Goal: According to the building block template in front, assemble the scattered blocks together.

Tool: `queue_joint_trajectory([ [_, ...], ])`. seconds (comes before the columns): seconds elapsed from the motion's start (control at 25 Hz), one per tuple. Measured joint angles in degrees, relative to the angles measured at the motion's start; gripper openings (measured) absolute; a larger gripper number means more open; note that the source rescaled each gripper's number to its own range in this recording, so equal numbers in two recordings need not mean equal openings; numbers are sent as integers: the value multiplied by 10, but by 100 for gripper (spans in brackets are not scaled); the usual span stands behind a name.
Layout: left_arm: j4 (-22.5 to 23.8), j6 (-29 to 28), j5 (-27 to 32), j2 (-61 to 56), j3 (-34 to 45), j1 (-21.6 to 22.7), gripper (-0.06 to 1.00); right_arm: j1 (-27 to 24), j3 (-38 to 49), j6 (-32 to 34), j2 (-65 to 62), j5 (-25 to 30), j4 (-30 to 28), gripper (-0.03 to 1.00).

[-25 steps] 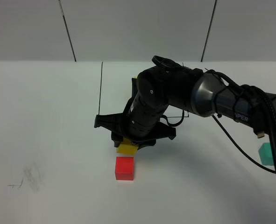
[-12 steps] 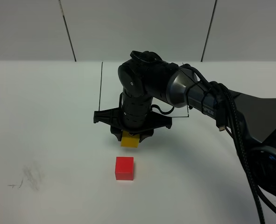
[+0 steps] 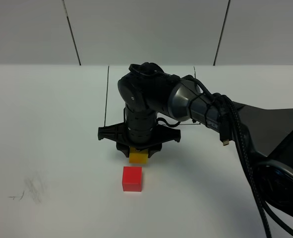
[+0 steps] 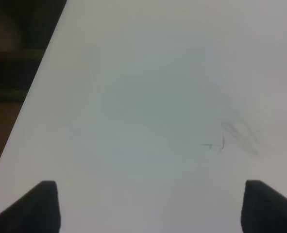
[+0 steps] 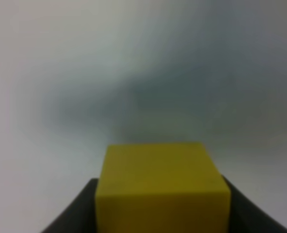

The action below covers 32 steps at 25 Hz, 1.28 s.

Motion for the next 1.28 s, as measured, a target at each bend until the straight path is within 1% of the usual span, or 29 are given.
queue_joint_trajectory([
  [0.12,21,-28,0,0,0,0,82,1,0,1,0,-1,-6,46],
  [0.24,30,-40,0,0,0,0,82,5,0,3,0,-3,-8,46],
  [1.16,33,-42,0,0,0,3,82,7,0,2,21,-3,-9,46],
  [1.28,33,-42,0,0,0,3,82,12,0,2,21,-10,-9,46],
])
